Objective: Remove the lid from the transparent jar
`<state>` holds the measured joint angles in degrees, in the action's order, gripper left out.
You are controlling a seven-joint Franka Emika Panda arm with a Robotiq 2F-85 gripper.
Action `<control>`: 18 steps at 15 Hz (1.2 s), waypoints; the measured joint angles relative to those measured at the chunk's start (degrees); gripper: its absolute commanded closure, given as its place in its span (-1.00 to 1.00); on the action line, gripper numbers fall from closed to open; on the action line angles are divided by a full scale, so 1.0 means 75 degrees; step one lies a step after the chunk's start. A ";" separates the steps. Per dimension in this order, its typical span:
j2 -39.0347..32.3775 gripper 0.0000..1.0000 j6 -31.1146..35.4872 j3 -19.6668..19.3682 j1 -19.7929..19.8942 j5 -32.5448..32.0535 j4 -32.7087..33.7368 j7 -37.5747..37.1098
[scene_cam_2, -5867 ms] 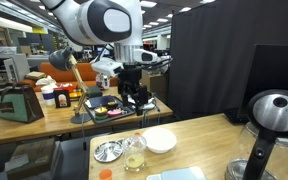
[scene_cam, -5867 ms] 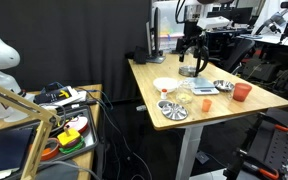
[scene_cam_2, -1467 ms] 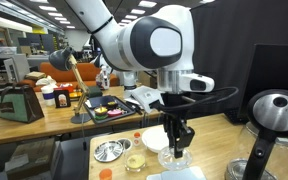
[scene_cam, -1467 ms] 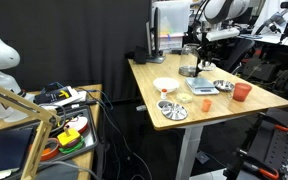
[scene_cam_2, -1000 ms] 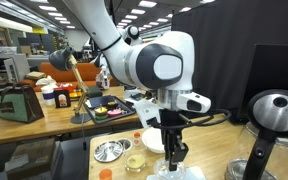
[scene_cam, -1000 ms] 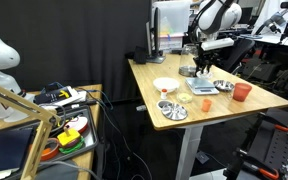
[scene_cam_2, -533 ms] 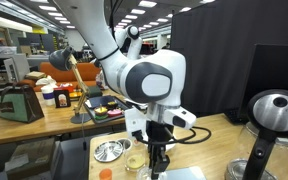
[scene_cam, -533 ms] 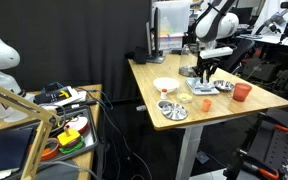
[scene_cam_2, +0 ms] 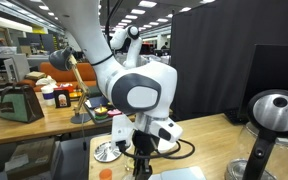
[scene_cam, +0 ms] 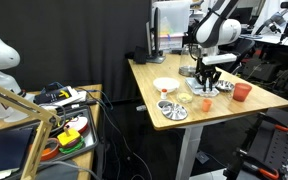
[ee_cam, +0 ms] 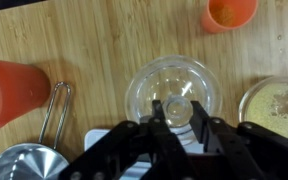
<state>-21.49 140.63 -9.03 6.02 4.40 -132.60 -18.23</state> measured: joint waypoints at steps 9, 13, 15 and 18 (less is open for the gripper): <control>-0.0131 -0.42 0.0000 0.0171 0.0007 0.0367 -0.0230 0.0144; -0.0125 -0.96 0.0000 0.0054 0.0022 0.0363 -0.0172 0.0144; 0.0025 -1.00 0.0000 0.0024 0.0015 0.0287 -0.0155 0.0144; 0.0795 -1.00 -0.0433 0.0082 -0.0057 0.0232 -0.0244 0.0422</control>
<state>-15.53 137.38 -8.41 5.59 6.14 -134.42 -15.07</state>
